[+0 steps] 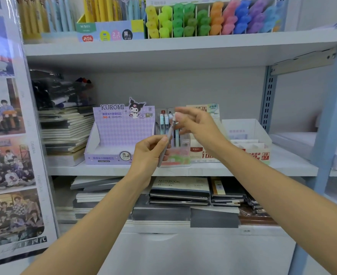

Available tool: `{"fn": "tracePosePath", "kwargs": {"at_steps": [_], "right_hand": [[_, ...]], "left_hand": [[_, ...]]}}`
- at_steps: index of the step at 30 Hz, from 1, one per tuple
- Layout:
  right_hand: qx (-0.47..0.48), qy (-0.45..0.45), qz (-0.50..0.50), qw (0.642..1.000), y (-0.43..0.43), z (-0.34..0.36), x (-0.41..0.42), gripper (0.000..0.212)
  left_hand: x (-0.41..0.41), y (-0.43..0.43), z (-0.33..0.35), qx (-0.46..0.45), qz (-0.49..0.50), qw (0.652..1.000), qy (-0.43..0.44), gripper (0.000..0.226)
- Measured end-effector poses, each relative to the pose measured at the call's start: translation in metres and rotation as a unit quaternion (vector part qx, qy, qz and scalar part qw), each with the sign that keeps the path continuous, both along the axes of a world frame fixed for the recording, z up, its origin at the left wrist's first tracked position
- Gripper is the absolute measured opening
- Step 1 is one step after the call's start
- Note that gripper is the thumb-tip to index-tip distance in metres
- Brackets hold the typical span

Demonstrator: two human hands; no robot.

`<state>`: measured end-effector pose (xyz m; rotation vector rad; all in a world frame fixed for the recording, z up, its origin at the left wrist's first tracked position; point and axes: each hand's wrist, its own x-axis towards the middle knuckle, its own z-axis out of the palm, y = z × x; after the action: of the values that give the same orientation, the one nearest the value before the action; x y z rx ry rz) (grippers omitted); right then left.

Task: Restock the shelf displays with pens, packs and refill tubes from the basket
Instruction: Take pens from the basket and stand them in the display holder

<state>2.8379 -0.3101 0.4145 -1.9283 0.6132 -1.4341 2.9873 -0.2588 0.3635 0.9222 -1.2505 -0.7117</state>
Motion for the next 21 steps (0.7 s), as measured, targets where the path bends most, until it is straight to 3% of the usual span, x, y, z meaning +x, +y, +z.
{"fn": "tracePosePath", "kwargs": {"at_steps": [3,5,8,12,15,21], "right_hand": [[-0.021,0.011,0.019,1.0,0.007,-0.001,-0.001,0.017],[-0.029,-0.025,-0.01,0.999,0.008,0.005,-0.008,0.014],[-0.046,-0.097,-0.09,0.99,0.0,0.016,-0.023,0.013],[-0.058,-0.09,-0.145,0.984,-0.012,0.018,-0.03,0.013],[-0.065,-0.029,-0.162,0.984,-0.02,0.006,-0.023,0.015],[-0.105,0.077,-0.157,0.979,-0.027,0.0,-0.017,0.016]], "left_hand": [[-0.005,0.003,-0.001,-0.032,0.014,0.999,-0.038,0.014],[-0.003,0.002,-0.002,-0.084,0.103,0.98,-0.148,0.016],[0.006,-0.002,-0.006,-0.155,0.216,0.899,-0.349,0.038],[0.013,-0.01,-0.023,-0.121,0.19,0.82,-0.526,0.068],[0.016,-0.013,-0.031,-0.122,0.185,0.797,-0.562,0.076],[0.017,-0.014,-0.032,-0.121,0.187,0.788,-0.574,0.077]]}}
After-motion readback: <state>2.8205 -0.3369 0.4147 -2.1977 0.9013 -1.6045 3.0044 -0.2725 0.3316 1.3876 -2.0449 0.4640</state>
